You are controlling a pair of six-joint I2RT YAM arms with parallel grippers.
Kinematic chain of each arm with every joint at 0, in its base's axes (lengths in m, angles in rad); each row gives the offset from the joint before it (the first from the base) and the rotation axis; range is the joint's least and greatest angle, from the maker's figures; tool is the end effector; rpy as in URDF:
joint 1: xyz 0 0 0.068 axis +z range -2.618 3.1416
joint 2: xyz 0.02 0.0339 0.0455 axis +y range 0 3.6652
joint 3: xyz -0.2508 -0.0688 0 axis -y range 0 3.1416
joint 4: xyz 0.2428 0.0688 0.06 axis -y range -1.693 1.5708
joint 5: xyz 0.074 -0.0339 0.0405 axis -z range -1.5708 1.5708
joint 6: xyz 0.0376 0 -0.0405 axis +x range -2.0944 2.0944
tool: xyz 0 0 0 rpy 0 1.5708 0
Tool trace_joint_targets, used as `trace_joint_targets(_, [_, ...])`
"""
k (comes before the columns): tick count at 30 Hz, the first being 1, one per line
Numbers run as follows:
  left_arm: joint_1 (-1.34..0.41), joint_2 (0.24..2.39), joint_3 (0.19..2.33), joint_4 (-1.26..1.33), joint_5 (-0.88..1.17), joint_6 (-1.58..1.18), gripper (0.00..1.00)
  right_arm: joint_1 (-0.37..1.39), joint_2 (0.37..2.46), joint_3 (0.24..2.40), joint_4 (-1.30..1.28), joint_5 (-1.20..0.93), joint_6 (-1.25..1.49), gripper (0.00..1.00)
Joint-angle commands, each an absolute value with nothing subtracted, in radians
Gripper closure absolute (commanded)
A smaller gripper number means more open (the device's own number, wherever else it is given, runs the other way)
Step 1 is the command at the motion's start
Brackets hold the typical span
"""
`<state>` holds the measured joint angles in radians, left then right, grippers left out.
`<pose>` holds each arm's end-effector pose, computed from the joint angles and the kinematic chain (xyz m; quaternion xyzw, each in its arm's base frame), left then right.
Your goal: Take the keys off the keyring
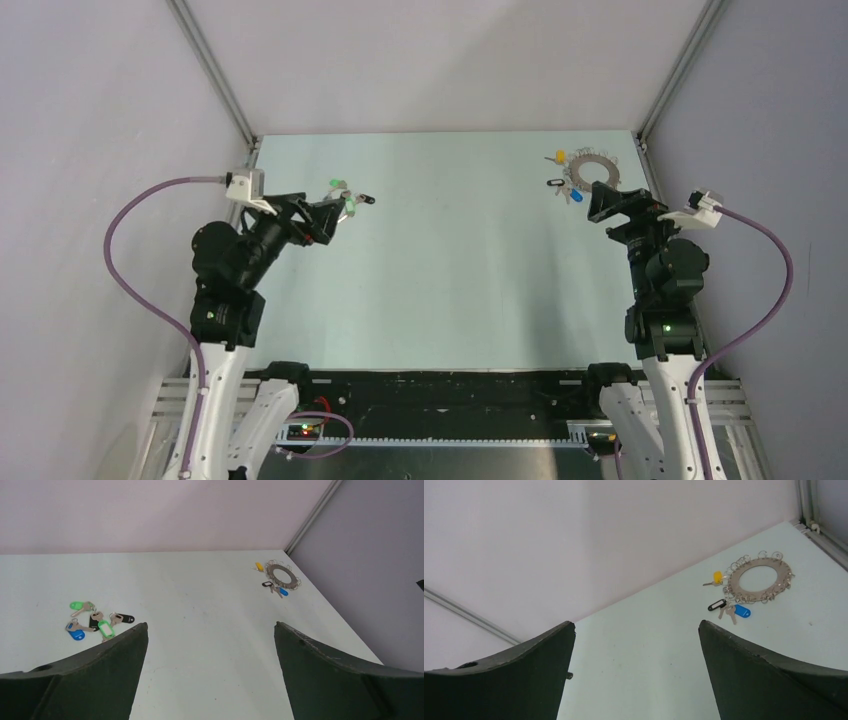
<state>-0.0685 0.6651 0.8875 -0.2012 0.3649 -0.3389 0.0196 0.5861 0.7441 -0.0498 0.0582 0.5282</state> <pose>0.1541 -0.0240 0.3827 0.0357 0.6992 -0.2665 0.6625 0.1523 0.0008 0.3617 0.1889 0.6406 0.1825 0.7215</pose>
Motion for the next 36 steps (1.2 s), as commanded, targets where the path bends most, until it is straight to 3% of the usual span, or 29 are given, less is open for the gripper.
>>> trace_joint_targets(1, [-0.060, 0.712, 0.912, -0.189, 0.352, -0.327, 0.02, 0.023, 0.580, 0.776, -0.040, 0.108, 0.491, 0.01])
trace_joint_targets(12, [-0.018, 0.758, 0.920, -0.247, 0.148, -0.458, 0.02, 0.009, 0.750, 0.795, -0.078, 0.224, 0.506, 0.05])
trace_joint_targets(28, [-0.018, 0.778, 0.946, -0.283, 0.276, -0.458, 0.02, -0.096, 1.542, 1.163, -0.081, 0.307, 0.494, 0.17])
trace_joint_targets(36, [-0.023, 0.807, 0.954, -0.284, 0.335, -0.466, 0.02, -0.095, 1.994, 1.635, -0.355, 0.281, 0.513, 0.18])
